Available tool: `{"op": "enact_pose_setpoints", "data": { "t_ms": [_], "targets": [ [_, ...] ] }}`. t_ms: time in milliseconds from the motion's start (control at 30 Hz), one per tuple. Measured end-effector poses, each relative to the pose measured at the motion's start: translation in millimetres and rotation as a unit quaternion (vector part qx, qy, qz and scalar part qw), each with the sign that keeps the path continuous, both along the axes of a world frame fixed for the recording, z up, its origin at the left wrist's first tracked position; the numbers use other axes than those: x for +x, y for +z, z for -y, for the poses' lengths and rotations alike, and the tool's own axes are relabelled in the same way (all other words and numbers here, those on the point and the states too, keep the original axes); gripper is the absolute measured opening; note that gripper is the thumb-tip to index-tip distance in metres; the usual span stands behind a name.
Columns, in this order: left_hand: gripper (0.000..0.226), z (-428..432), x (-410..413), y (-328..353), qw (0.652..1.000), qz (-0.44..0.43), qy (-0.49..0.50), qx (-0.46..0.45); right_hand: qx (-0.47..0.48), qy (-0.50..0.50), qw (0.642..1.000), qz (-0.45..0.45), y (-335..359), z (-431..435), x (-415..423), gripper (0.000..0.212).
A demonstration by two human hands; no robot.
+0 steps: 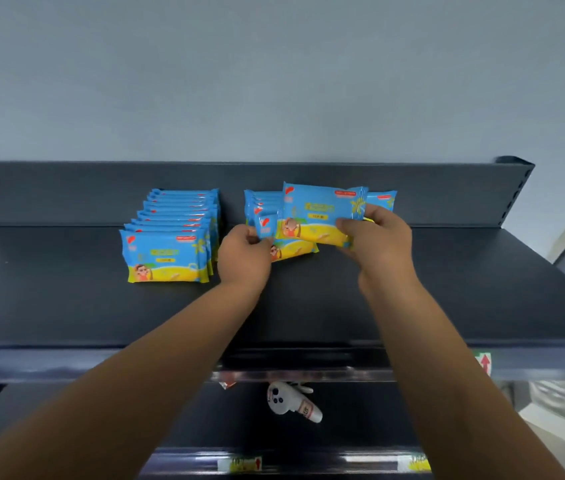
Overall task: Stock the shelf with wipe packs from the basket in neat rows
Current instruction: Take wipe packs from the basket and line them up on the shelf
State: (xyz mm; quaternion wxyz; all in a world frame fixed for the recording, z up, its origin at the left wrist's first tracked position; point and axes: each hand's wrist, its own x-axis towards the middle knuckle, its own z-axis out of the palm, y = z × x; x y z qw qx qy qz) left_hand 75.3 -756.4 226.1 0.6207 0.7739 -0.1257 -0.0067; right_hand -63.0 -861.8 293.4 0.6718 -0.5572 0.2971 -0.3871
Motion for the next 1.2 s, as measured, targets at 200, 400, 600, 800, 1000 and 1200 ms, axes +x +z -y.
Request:
{"op": "enact_pose_setpoints", "data": {
  "t_ms": [200, 400, 600, 800, 1000, 1200],
  "targets": [
    [0.013, 19, 11, 5, 0.997, 0.0, 0.076, 0.029, -0.092, 0.02, 0.994, -0.064, -11, 28, 7, 0.022],
    [0.018, 29, 14, 8, 0.993, -0.057, 0.107, 0.002, -0.207, 0.028, 0.963, -0.17, -25, 40, 22, 0.02],
    [0.046, 23, 12, 5, 0.996, -0.063, 0.06, 0.022, -0.397, -0.008, 0.848, -0.351, -19, 37, 42, 0.027],
    [0.058, 18, 15, 3, 0.998, -0.065, 0.018, 0.013, -0.438, 0.008, 0.761, -0.478, -15, 26, 66, 0.015],
    [0.038, 16, 13, 1, 0.998, -0.053, 0.025, 0.015, -0.409, 0.033, 0.777, -0.477, -16, 27, 71, 0.015],
    [0.035, 16, 6, 5, 0.997, -0.065, 0.04, -0.013, -0.393, 0.017, 0.776, -0.494, -14, 20, 63, 0.021]
  ]
}}
